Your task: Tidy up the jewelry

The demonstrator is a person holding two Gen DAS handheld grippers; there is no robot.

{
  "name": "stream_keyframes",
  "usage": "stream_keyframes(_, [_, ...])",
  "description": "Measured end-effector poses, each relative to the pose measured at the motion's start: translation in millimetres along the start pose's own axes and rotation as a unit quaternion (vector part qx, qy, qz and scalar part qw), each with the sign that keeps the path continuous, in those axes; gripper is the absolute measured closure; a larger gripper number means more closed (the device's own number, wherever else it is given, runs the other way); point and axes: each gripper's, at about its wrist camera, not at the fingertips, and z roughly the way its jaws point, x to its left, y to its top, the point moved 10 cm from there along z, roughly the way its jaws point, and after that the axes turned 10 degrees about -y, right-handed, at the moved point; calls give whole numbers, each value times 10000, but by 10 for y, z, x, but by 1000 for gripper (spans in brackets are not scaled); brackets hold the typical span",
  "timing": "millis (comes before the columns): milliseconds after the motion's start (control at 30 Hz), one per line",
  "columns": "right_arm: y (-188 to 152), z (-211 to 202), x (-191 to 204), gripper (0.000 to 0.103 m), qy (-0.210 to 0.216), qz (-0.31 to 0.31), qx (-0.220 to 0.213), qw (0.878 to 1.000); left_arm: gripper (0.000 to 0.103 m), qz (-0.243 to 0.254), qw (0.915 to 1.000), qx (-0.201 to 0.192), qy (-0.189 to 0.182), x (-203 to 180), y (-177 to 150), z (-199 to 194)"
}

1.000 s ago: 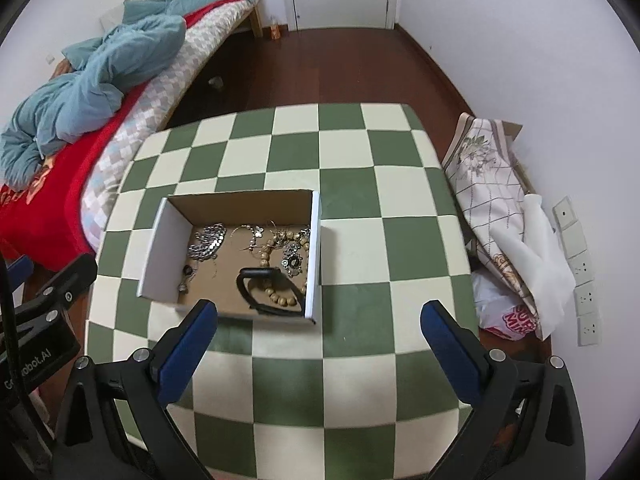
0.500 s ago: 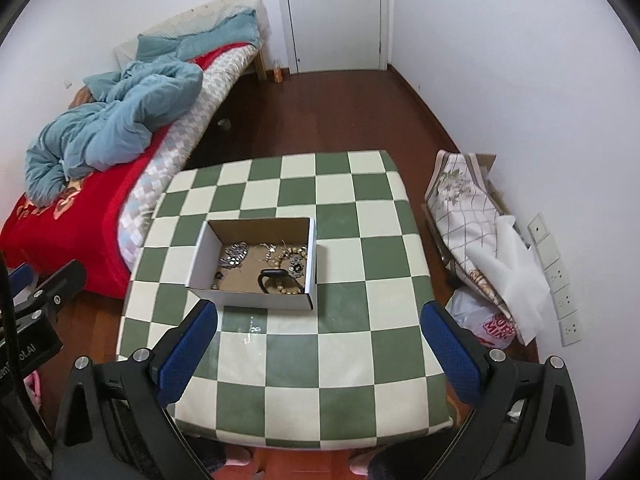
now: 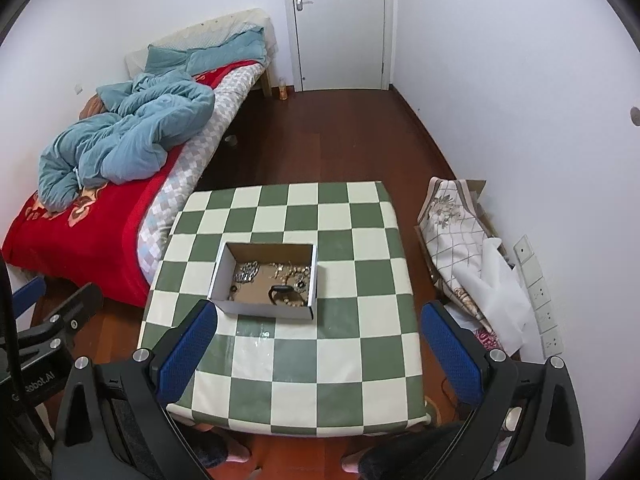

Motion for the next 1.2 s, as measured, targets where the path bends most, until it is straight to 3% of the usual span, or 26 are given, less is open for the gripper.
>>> stream_keyframes(467, [309,161,-4,0,-206,-42,-52,9998,0,-74,9999,73,85,11,113,210])
stream_keyframes(1200, [241,428,73,0,-290,-179,132,9993,0,4,9995,64,309,76,121,298])
